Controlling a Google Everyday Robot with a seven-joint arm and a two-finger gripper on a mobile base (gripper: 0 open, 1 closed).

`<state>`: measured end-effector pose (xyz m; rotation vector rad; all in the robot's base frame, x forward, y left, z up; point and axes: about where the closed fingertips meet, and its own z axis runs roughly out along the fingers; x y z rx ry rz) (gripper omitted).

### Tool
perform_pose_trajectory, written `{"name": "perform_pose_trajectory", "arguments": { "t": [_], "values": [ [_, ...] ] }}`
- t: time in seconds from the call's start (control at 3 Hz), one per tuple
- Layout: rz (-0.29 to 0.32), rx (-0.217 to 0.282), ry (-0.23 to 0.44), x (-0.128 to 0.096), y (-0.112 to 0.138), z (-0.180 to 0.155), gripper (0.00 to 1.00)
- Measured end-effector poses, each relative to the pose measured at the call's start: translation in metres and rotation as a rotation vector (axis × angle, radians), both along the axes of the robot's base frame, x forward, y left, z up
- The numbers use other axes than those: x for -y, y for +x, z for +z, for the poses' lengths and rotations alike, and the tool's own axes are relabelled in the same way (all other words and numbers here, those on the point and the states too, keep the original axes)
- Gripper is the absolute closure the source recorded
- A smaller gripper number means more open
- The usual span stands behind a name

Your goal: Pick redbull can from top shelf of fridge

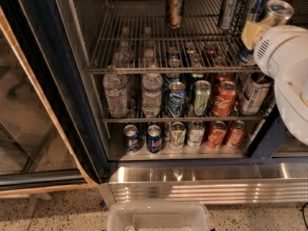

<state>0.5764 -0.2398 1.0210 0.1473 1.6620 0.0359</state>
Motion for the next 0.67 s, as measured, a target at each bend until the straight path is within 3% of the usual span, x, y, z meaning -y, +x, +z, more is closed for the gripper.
{"name": "perform_pose_trajectory", "arguments": {
  "t": [0.33, 0.67],
  "values": [
    [-0.055, -0.027, 0.052, -0.0001, -0.0537, 0.0042, 1.00],
    [-0.057, -0.026, 0.053, -0.0012, -0.0556, 0.0057, 1.00]
  ]
}}
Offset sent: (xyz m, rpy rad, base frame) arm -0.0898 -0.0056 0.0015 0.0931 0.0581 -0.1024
